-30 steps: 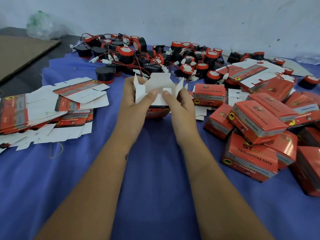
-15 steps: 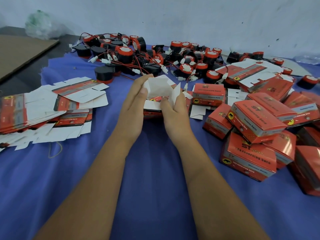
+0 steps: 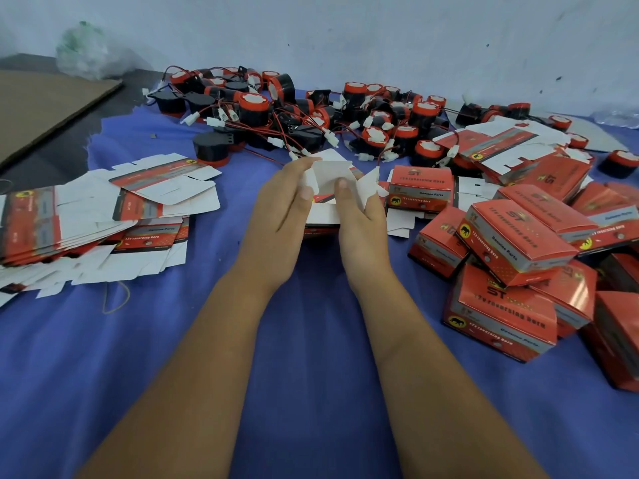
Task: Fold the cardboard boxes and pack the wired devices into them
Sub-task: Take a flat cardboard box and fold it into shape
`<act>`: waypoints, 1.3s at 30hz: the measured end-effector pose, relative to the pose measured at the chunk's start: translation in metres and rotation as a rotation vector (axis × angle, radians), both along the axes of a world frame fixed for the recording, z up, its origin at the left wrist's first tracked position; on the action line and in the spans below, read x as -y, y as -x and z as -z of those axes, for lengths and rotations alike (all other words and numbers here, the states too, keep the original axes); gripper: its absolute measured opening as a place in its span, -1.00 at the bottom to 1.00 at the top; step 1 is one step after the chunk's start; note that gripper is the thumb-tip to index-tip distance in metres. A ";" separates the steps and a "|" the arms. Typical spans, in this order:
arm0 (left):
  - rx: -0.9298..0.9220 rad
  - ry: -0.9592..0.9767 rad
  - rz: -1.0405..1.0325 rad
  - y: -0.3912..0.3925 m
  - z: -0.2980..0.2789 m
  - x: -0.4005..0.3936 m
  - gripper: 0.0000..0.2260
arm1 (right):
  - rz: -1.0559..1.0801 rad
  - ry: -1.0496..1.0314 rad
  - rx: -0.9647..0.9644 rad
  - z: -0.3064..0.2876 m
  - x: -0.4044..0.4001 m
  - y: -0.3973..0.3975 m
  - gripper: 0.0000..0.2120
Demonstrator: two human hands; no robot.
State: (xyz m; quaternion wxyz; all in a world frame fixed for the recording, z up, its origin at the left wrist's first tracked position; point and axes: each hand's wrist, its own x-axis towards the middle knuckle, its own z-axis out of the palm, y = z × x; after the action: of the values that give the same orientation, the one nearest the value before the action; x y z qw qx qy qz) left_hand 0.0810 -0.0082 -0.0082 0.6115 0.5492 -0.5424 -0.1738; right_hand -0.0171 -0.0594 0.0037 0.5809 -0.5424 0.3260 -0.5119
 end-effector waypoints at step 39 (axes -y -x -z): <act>-0.399 -0.007 -0.098 0.002 -0.006 0.007 -0.61 | -0.001 0.100 -0.072 -0.006 0.001 0.002 -0.64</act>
State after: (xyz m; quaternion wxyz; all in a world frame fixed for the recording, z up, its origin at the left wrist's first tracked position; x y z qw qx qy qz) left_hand 0.0790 -0.0149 -0.0024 0.7127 0.5317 -0.3824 -0.2513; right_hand -0.0192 -0.0602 0.0093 0.5413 -0.5889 0.3207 -0.5073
